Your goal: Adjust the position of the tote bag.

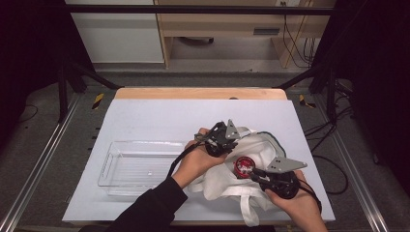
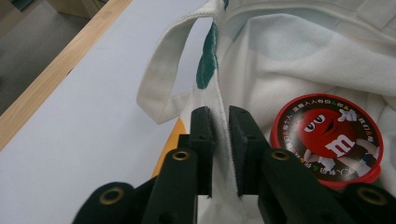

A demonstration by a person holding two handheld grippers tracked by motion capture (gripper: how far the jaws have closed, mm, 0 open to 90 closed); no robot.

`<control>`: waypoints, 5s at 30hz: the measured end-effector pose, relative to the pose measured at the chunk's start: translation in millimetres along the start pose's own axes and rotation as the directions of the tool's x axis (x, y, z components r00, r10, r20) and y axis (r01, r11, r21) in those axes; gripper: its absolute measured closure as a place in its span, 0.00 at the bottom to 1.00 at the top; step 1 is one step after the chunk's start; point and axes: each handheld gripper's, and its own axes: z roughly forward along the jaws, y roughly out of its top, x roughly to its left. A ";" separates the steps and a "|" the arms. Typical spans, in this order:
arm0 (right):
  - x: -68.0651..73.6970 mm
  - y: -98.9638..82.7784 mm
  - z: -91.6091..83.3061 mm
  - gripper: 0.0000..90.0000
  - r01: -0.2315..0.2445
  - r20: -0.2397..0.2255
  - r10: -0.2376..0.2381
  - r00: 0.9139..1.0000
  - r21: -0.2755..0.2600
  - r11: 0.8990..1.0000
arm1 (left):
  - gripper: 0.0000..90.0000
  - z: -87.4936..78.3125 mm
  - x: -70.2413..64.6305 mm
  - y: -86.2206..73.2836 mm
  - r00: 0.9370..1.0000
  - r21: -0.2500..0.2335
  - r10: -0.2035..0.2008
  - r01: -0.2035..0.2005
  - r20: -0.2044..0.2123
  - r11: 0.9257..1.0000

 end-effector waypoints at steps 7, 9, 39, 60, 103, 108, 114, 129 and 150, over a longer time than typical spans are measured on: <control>10.3 -3.5 6.0 0.83 0.011 -0.054 -0.010 0.999 0.019 1.000 | 0.98 -6.1 7.7 -2.6 0.998 -0.008 -0.040 0.041 0.038 0.999; 13.5 -4.2 9.1 0.81 0.016 -0.059 -0.014 0.998 0.027 1.000 | 0.98 -8.2 7.4 -2.8 0.999 -0.008 -0.037 0.037 0.038 0.999; 25.0 14.6 43.1 0.89 0.048 -0.121 -0.036 0.992 0.095 0.994 | 0.98 -34.0 13.8 6.1 0.999 0.021 -0.030 0.029 0.042 0.999; 28.1 13.2 29.9 0.98 0.088 -0.107 -0.083 0.991 0.035 0.996 | 0.98 -32.1 36.0 11.6 0.996 0.002 -0.090 0.090 0.016 0.996; 69.6 -8.4 38.7 0.99 0.121 -0.141 -0.109 0.984 0.078 0.990 | 0.98 -16.0 55.1 10.0 0.990 0.041 -0.140 0.141 -0.023 0.989; 69.2 -11.1 43.6 0.99 0.125 -0.157 -0.111 0.981 0.086 0.988 | 0.98 -9.8 54.7 9.5 0.990 0.056 -0.135 0.137 -0.026 0.989; 66.7 -11.8 43.1 0.99 0.108 -0.168 -0.094 0.981 0.078 0.991 | 0.98 0.6 56.7 8.7 0.988 0.067 -0.148 0.150 -0.036 0.986; 71.0 -13.7 47.0 0.99 0.147 -0.152 -0.134 0.979 0.081 0.986 | 0.98 9.9 55.8 8.5 0.988 0.084 -0.148 0.152 -0.053 0.985; 76.5 -14.1 46.7 0.99 0.190 -0.141 -0.177 0.974 0.090 0.978 | 0.98 25.4 56.1 15.2 0.988 0.132 -0.136 0.145 -0.074 0.981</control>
